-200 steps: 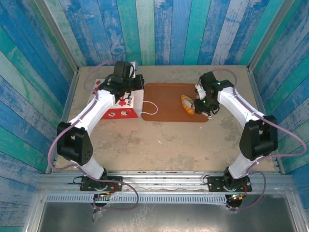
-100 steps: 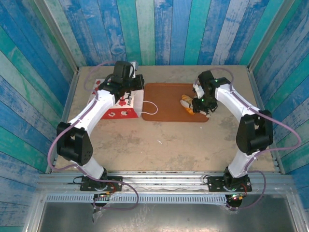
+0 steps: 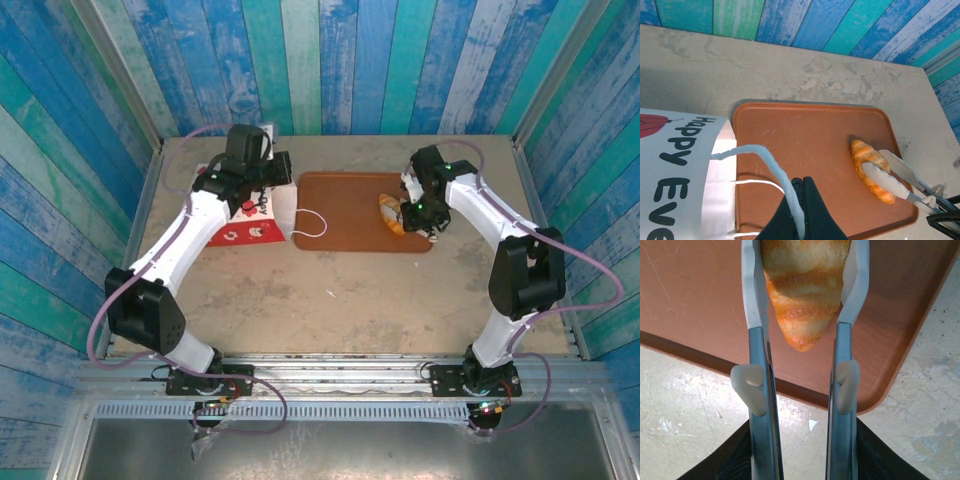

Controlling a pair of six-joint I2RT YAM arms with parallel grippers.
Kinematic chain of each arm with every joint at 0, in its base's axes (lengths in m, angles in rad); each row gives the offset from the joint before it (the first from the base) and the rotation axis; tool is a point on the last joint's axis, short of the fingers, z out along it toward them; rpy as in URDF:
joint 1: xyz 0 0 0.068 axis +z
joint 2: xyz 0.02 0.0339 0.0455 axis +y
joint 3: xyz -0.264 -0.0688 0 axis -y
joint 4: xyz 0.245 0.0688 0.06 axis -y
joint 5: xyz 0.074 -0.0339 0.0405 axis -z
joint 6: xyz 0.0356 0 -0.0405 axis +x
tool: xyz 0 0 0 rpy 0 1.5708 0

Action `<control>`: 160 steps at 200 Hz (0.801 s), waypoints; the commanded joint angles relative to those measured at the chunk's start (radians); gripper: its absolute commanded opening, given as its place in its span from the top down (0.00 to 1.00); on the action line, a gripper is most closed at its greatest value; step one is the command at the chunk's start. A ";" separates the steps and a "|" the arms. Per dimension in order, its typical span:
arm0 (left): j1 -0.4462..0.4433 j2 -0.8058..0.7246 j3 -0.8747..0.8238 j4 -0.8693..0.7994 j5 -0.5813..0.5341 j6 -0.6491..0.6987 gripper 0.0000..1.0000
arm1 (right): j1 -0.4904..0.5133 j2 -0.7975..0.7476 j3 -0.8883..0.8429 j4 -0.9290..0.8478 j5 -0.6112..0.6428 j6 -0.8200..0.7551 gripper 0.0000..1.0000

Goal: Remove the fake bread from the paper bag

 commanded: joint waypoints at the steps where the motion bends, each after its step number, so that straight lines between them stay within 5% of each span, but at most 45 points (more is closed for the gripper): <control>1: -0.004 -0.116 -0.007 0.010 -0.059 0.035 1.00 | -0.031 -0.046 0.009 0.045 -0.004 0.052 0.56; 19: -0.004 -0.125 -0.010 0.001 -0.082 0.043 1.00 | -0.057 -0.046 -0.006 0.079 -0.059 0.087 0.56; 160: -0.004 -0.107 -0.035 0.022 -0.049 0.028 1.00 | -0.090 0.065 0.042 0.053 0.104 0.144 0.54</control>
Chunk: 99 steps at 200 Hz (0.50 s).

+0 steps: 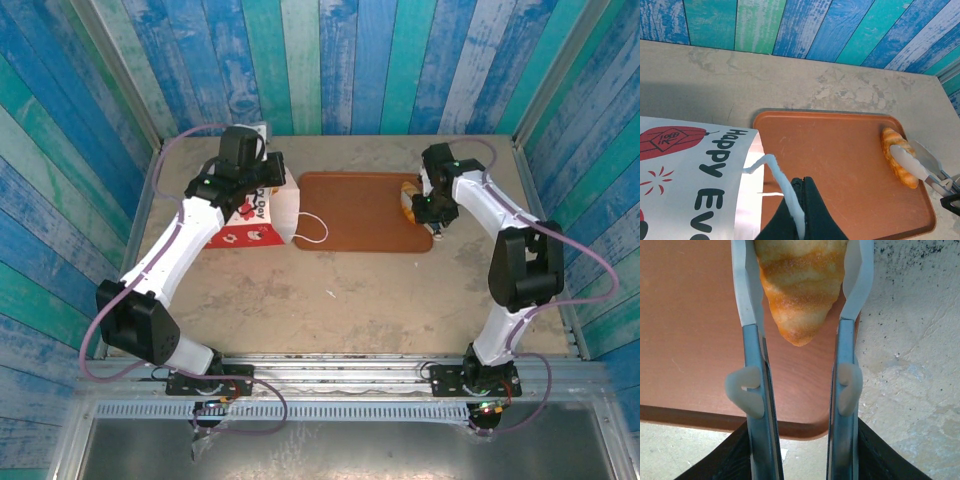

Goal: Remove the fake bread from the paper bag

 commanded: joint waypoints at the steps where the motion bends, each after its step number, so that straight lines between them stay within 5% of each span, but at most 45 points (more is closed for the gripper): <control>1: -0.004 -0.057 -0.008 0.027 0.015 -0.001 1.00 | -0.015 0.013 0.035 -0.008 0.029 0.004 0.54; 99: -0.004 -0.044 -0.001 0.032 0.032 -0.009 1.00 | -0.026 0.019 0.053 -0.016 -0.024 -0.059 0.50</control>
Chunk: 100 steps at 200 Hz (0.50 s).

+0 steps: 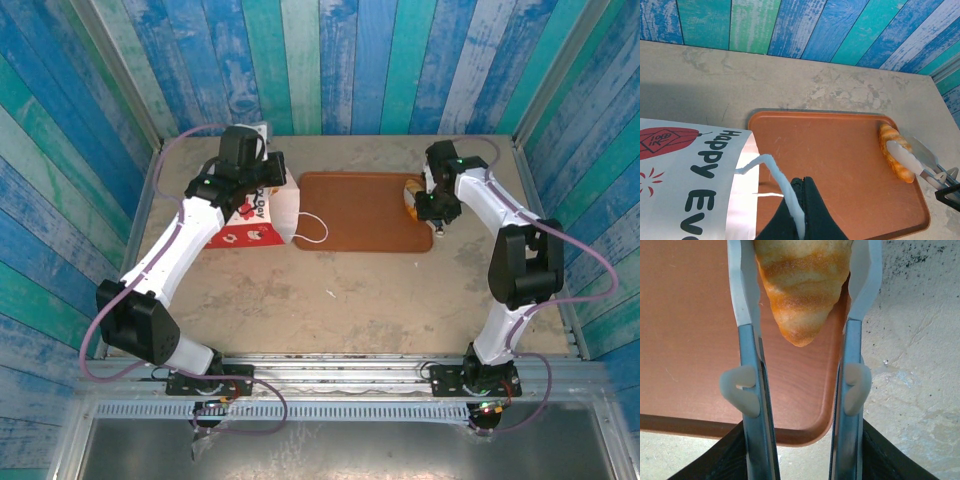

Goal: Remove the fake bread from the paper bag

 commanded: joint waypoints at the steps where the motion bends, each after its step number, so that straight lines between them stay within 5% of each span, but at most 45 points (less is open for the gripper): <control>1: -0.004 -0.045 0.000 0.024 0.010 -0.005 1.00 | -0.005 0.004 0.029 -0.011 -0.014 -0.034 0.51; 53: -0.004 -0.042 0.002 0.024 0.012 -0.006 1.00 | -0.011 0.012 0.039 -0.010 -0.022 -0.064 0.52; 100: -0.004 -0.037 0.001 0.023 0.013 -0.006 1.00 | -0.015 -0.031 0.035 -0.012 -0.025 -0.059 0.42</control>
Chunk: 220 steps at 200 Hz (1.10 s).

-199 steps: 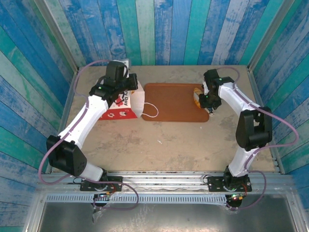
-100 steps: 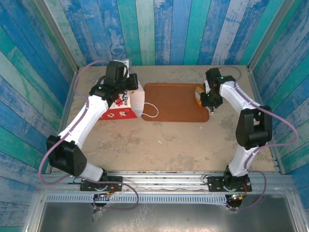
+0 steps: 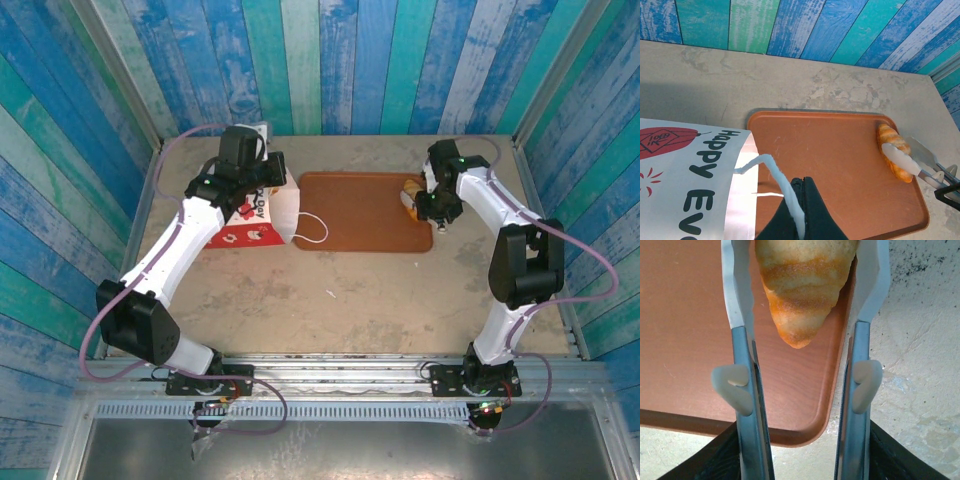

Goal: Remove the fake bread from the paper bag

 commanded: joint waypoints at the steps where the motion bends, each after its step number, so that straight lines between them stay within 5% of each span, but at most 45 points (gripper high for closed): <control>1: -0.004 -0.038 0.002 0.023 0.010 -0.006 1.00 | -0.003 -0.035 0.027 -0.011 -0.013 -0.009 0.42; 80: -0.004 -0.063 -0.007 0.020 -0.011 -0.005 1.00 | -0.014 -0.269 -0.018 0.057 -0.088 -0.040 0.43; 122: -0.004 -0.082 -0.018 0.000 -0.010 0.019 1.00 | -0.007 -0.388 -0.128 0.187 -0.493 -0.067 0.48; 150: -0.004 -0.121 -0.042 -0.004 -0.035 0.046 1.00 | 0.047 -0.414 -0.216 0.257 -0.628 -0.057 0.49; 180: -0.004 -0.159 -0.056 -0.034 -0.083 0.077 1.00 | 0.195 -0.392 -0.234 0.273 -0.610 -0.106 0.50; 220: -0.004 -0.176 -0.062 -0.049 -0.117 0.101 1.00 | 0.394 -0.296 -0.189 0.314 -0.435 -0.131 0.50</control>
